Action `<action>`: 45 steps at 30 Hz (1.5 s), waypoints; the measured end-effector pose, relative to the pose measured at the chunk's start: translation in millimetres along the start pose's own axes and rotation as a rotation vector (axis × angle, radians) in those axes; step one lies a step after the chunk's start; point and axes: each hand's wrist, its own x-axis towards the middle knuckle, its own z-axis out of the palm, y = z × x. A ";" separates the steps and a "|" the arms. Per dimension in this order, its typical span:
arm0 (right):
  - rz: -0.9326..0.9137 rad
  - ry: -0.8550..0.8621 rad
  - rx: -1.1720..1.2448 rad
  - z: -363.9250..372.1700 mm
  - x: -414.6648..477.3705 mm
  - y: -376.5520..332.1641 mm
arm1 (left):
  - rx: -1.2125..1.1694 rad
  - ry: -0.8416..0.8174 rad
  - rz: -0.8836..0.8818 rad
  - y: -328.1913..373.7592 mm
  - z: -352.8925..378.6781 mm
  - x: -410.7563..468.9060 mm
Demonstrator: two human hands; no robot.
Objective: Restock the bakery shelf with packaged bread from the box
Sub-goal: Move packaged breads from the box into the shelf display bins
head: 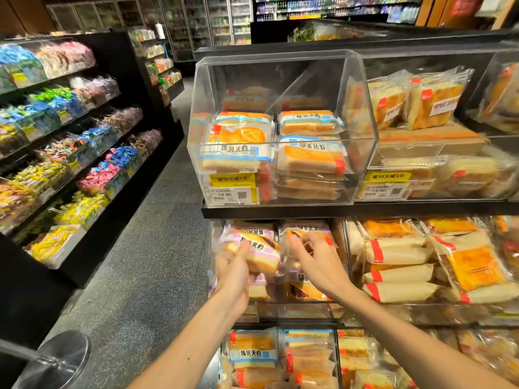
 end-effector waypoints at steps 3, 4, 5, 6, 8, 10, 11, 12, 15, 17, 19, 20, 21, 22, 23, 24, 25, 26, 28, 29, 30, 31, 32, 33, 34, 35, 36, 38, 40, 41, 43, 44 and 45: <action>0.031 -0.129 0.183 16.1 -1.6 -10.6 | -0.066 0.026 -0.011 -0.9 8.3 -1.5; 0.000 -0.106 0.086 21.6 2.8 -11.2 | -0.093 0.028 -0.013 1.3 9.8 -2.0; -0.016 -0.065 -0.005 26.6 8.6 -11.1 | -0.105 0.028 -0.009 2.4 9.5 0.9; -0.029 -0.029 -0.048 31.0 15.2 -10.3 | -0.100 0.028 -0.005 5.5 8.9 2.4; -0.029 -0.007 -0.078 38.7 27.6 -5.9 | 0.042 0.044 -0.019 8.9 4.8 10.1; -0.022 -0.008 -0.141 44.4 37.2 -3.8 | 0.258 0.060 -0.044 13.1 1.8 15.3; -0.018 -0.007 -0.167 46.5 40.8 -3.6 | 0.342 0.073 -0.048 16.1 1.8 17.5; -0.018 0.004 -0.193 48.0 43.9 -4.7 | 0.402 0.100 -0.043 19.2 1.7 21.5; -0.019 0.015 -0.254 51.5 49.2 -9.4 | 0.481 0.180 -0.044 27.2 0.8 31.1; -0.019 0.005 -0.280 53.7 51.4 -9.3 | 0.415 0.164 -0.062 28.5 0.5 32.4; -0.037 -0.014 -0.299 52.1 50.5 -8.6 | 0.304 0.111 -0.060 29.4 0.4 27.4; -0.050 -0.021 -0.300 49.2 49.1 -8.0 | 0.279 0.091 -0.057 30.7 -0.1 23.7; -0.061 -0.025 -0.292 45.2 46.7 -7.1 | 0.269 0.074 -0.052 31.7 -1.3 20.1; -0.073 -0.022 -0.278 40.5 42.6 -6.5 | 0.269 0.056 -0.049 33.5 -4.2 15.9; -0.082 -0.020 -0.266 35.3 36.5 -6.1 | 0.278 0.040 -0.047 35.2 -7.8 10.3; -0.103 -0.014 -0.260 30.7 29.7 -6.8 | 0.305 0.027 -0.038 38.2 -12.4 3.2; -0.139 -0.009 -0.265 26.5 22.0 -8.7 | 0.353 0.021 -0.018 42.3 -18.1 -4.8; -0.186 -0.010 -0.278 23.5 13.6 -12.3 | 0.413 0.015 0.014 47.5 -24.5 -14.6; -0.317 -0.032 -0.315 22.4 -6.5 -24.6 | 0.530 -0.005 0.129 60.2 -41.9 -36.5; -0.401 -0.045 -0.334 25.9 -18.5 -31.4 | 0.591 -0.008 0.196 66.0 -54.1 -49.3; -0.490 -0.062 -0.343 32.0 -33.0 -39.0 | 0.657 0.001 0.263 70.6 -70.7 -63.0; -0.564 -0.091 -0.343 39.8 -50.1 -48.7 | 0.735 0.017 0.326 74.2 -90.3 -78.0; -0.628 -0.130 -0.335 50.0 -68.8 -59.9 | 0.817 0.038 0.382 76.0 -112.5 -94.4; -0.692 -0.173 -0.323 63.6 -89.5 -72.0 | 0.903 0.067 0.432 75.8 -138.6 -113.4; -0.764 -0.210 -0.312 80.0 -110.4 -84.0 | 0.986 0.107 0.471 74.2 -166.4 -134.1; -0.830 -0.247 -0.304 98.6 -132.8 -95.9 | 1.054 0.162 0.488 71.0 -195.8 -156.3; -0.885 -0.290 -0.296 119.0 -156.0 -107.0 | 1.098 0.226 0.500 66.3 -224.4 -180.7; -0.972 -0.400 -0.292 163.1 -206.0 -128.1 | 1.168 0.367 0.503 53.1 -282.1 -233.8; -1.044 -0.528 -0.341 206.9 -260.9 -147.9 | 1.207 0.509 0.469 34.2 -339.0 -288.6; -1.072 -0.605 -0.379 227.2 -289.1 -157.8 | 1.251 0.558 0.461 21.8 -368.5 -314.1; -1.121 -0.766 -0.446 263.0 -346.1 -177.1 | 1.349 0.621 0.395 -9.6 -429.5 -361.8; -1.139 -0.830 -0.476 279.6 -372.2 -185.3 | 1.384 0.642 0.349 -26.5 -458.1 -383.1; -1.154 -0.881 -0.502 295.9 -396.6 -194.3 | 1.412 0.657 0.307 -41.7 -487.0 -401.5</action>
